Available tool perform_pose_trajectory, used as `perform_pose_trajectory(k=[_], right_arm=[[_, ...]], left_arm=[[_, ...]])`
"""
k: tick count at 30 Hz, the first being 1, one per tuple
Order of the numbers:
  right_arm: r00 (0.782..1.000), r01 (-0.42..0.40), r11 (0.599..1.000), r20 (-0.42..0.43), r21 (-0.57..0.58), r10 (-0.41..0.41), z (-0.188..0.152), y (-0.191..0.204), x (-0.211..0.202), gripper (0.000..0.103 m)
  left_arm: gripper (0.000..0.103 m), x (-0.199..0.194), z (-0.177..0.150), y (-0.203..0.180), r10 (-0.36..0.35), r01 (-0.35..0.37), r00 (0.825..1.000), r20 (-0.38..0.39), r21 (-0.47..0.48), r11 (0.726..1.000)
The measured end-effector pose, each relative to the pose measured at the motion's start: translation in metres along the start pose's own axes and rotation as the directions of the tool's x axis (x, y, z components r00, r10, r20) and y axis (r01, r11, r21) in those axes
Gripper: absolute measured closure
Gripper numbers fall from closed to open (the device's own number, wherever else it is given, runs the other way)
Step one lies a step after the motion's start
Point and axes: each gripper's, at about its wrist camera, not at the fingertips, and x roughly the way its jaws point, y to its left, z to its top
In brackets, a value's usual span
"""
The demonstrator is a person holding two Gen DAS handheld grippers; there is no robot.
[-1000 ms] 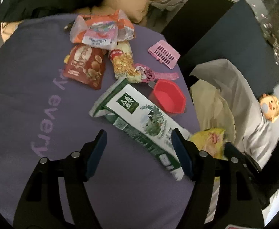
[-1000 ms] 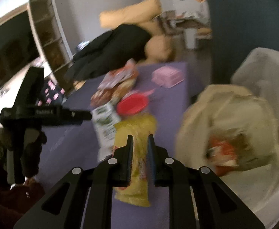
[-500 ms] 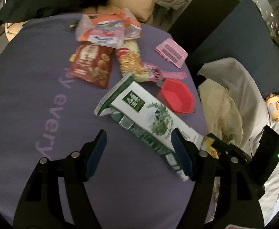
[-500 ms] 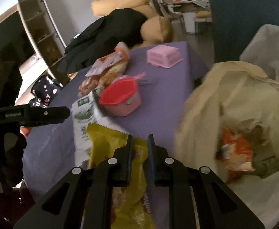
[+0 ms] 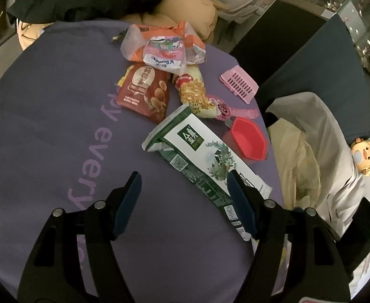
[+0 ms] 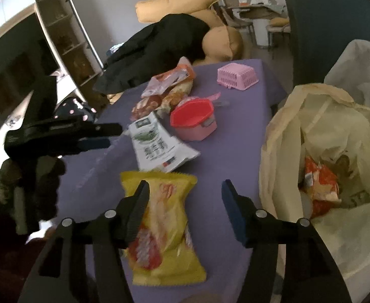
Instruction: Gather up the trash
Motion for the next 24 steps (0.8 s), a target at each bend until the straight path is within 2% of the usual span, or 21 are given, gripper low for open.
perform_pose_trajectory(k=[7,9,12,14,17,21,24], right_arm=[[0.991,0.02,0.996,-0.127,-0.092,-0.031,-0.016,0.016,0.024,0.048],[0.991,0.03,0.989,-0.122,-0.142,-0.048,-0.02,0.023,0.027,0.075],[0.99,0.014,0.985,-0.137,-0.172,-0.038,-0.022,0.028,0.028,0.086],[0.992,-0.005,0.985,-0.125,-0.17,-0.017,-0.02,0.028,0.022,0.09],[0.999,-0.003,0.994,-0.052,-0.11,-0.002,-0.006,0.017,0.004,0.091],[0.996,0.08,0.996,0.035,-0.05,-0.078,0.017,-0.004,-0.001,0.091],[0.989,0.144,0.99,0.037,-0.014,-0.143,0.03,-0.023,0.016,0.091]], left_arm=[[0.037,0.004,-0.003,0.006,-0.02,0.019,1.0,-0.021,-0.013,1.0],[0.037,0.002,-0.002,0.009,-0.017,0.016,1.0,-0.017,-0.017,1.0],[0.036,-0.003,0.0,0.016,-0.013,0.013,1.0,-0.002,-0.029,0.999],[0.036,-0.006,0.0,0.022,-0.015,0.015,1.0,0.005,-0.033,0.999],[0.036,-0.006,0.0,0.026,-0.011,0.011,1.0,0.011,-0.028,1.0],[0.036,-0.004,0.0,0.031,-0.028,0.028,1.0,0.007,-0.027,0.999],[0.036,-0.004,0.0,0.033,-0.038,0.038,0.999,0.006,-0.024,0.999]])
